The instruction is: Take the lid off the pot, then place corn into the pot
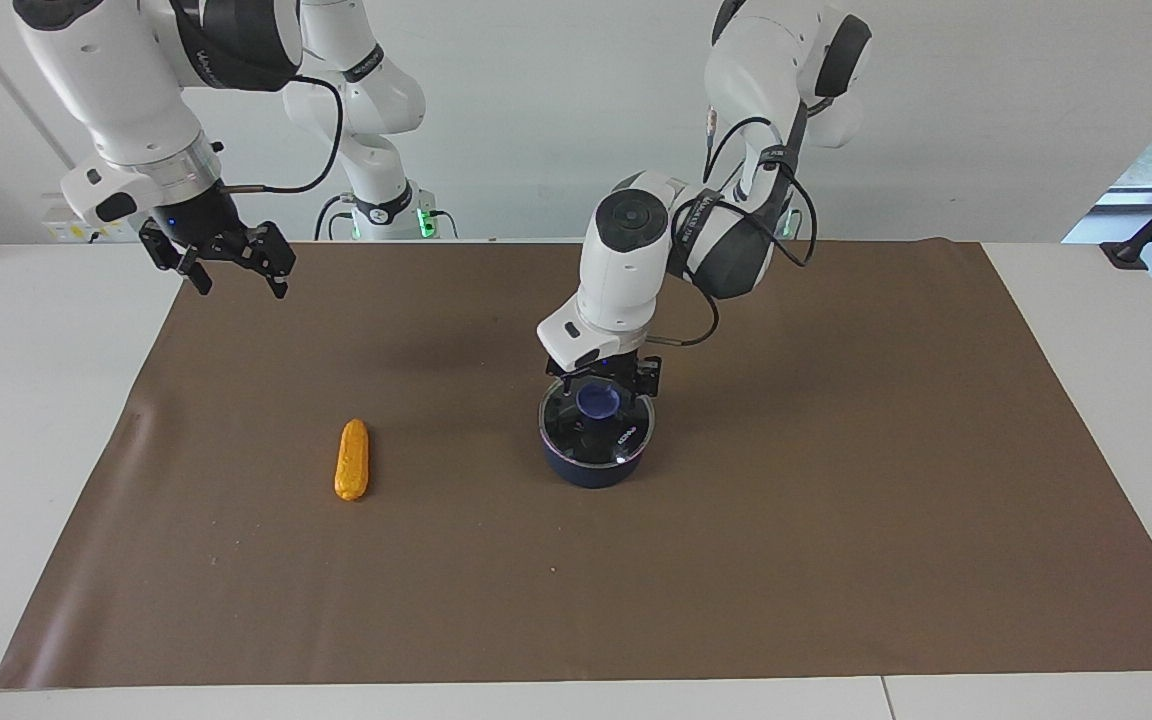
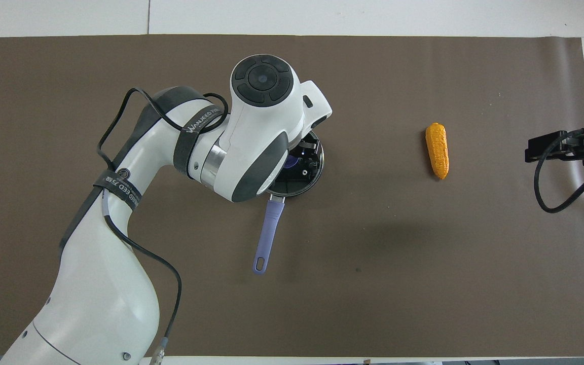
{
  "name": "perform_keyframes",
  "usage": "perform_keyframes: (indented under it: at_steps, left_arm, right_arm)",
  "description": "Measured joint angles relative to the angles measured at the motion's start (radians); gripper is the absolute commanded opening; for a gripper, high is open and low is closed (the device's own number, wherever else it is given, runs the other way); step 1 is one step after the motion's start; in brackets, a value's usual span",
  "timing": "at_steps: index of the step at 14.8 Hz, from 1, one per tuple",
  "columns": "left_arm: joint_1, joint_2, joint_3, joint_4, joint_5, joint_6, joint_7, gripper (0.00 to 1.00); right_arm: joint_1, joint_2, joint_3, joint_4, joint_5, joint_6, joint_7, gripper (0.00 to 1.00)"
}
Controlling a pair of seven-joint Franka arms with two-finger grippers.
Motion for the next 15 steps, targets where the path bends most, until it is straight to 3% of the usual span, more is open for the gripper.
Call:
perform_keyframes:
  at_steps: [7,12,15]
  left_arm:
    - [0.000,0.010,0.000,-0.009,0.034,0.020,0.051,1.00]
    - [0.000,0.015,0.000,-0.014,0.035,0.028,0.065,1.00]
    - [-0.001,0.021,-0.001,-0.022,0.035,0.038,0.066,1.00]
  right_arm:
    - [0.001,-0.001,0.007,-0.009,0.007,0.018,-0.016,1.00]
    - [0.009,0.013,0.012,-0.130,0.010,0.265,-0.038,1.00]
    - [0.027,0.106,0.016,-0.183,0.010,0.414,-0.038,1.00]
